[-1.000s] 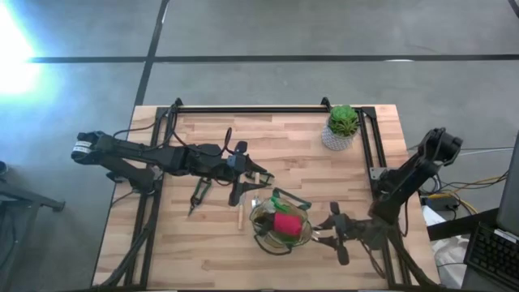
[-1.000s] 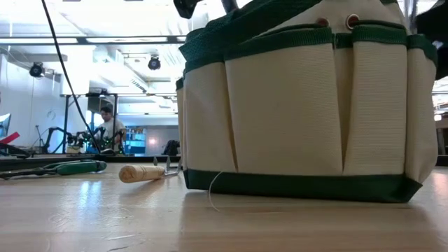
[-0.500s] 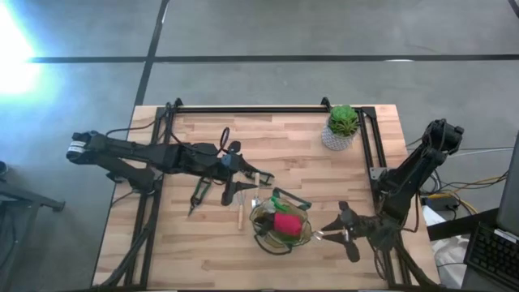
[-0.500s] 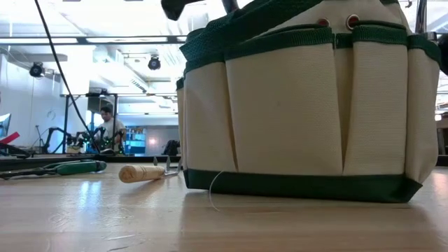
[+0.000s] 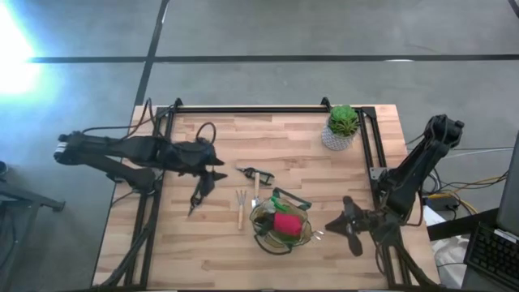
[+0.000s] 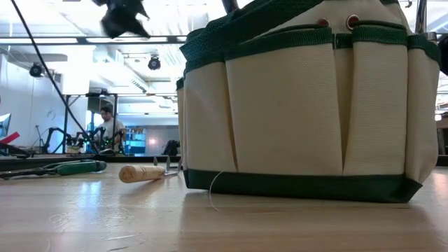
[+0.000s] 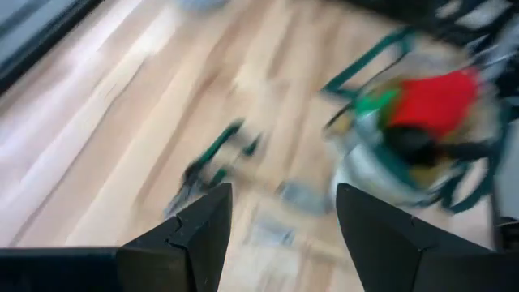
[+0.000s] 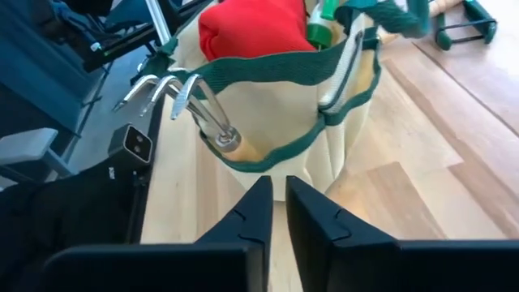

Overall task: Pick & Place Garden tools in Gardening bag
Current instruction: Put the brown hand rake into the white gardening bag

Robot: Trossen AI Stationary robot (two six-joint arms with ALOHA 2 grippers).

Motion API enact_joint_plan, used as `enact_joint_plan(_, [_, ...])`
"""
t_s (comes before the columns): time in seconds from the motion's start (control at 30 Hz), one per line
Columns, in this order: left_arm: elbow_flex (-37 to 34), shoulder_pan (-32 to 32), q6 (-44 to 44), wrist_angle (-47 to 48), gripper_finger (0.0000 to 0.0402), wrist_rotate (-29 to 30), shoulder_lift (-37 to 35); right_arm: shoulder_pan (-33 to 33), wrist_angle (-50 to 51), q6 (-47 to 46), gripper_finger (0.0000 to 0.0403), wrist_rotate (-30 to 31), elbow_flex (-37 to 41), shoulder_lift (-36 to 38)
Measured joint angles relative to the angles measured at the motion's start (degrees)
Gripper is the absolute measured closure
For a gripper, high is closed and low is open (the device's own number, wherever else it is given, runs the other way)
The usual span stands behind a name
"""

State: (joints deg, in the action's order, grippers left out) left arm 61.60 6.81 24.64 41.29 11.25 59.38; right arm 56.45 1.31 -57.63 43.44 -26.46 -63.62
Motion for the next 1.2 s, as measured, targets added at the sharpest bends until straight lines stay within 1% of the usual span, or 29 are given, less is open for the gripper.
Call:
enact_joint_plan(0.1, [0.0, 0.0, 5.11, 7.65, 0.0179, 1.42, -0.84, 0.0, 1.89, 0.04, 0.039, 0.0, 0.0, 1.14])
enact_joint_plan(0.23, [-0.01, 0.0, 12.24, 16.51, 0.0179, 2.24, -0.77, -0.33, 2.53, 0.11, 0.0394, 0.04, 0.0, 2.77])
enact_joint_plan(0.33, [0.0, 0.0, 16.76, 21.65, 0.0179, 2.31, -0.06, -0.85, 3.28, 0.66, 0.0394, 0.48, 0.0, 3.84])
enact_joint_plan(0.43, [-0.57, 0.0, 21.96, 24.66, 0.0179, 2.38, 0.69, -1.03, 3.45, 1.17, 0.0394, 1.54, 0.0, 4.84])
enact_joint_plan(0.5, [-1.91, 0.0, 24.38, 25.28, 0.0179, 2.39, 0.82, -1.03, 3.74, 1.2, 0.0394, 1.6, 0.0, 5.3])
enact_joint_plan(0.7, [-6.26, 0.0, 25.44, 25.15, 0.0179, 2.61, 0.71, -1.01, 4.34, 1.18, 0.0394, 1.62, 0.0, 5.38])
enact_joint_plan(0.87, [-9.75, 0.0, 29.07, 24.22, 0.0179, 3.77, 0.71, -1.01, 4.34, 1.2, 0.0394, 1.76, 0.0, 5.38])
enact_joint_plan(1.13, [-15.59, 0.0, 35.78, 16.36, 0.0179, 3.2, 0.69, -1.01, 4.34, 1.29, 0.0394, 3.06, 0.0, 5.38])
enact_joint_plan(1.2, [-16.63, 0.0, 37.05, 15.69, 0.0179, 3.19, 0.69, -1.01, 4.34, 1.2, 0.0394, 3.04, 0.0, 5.38])
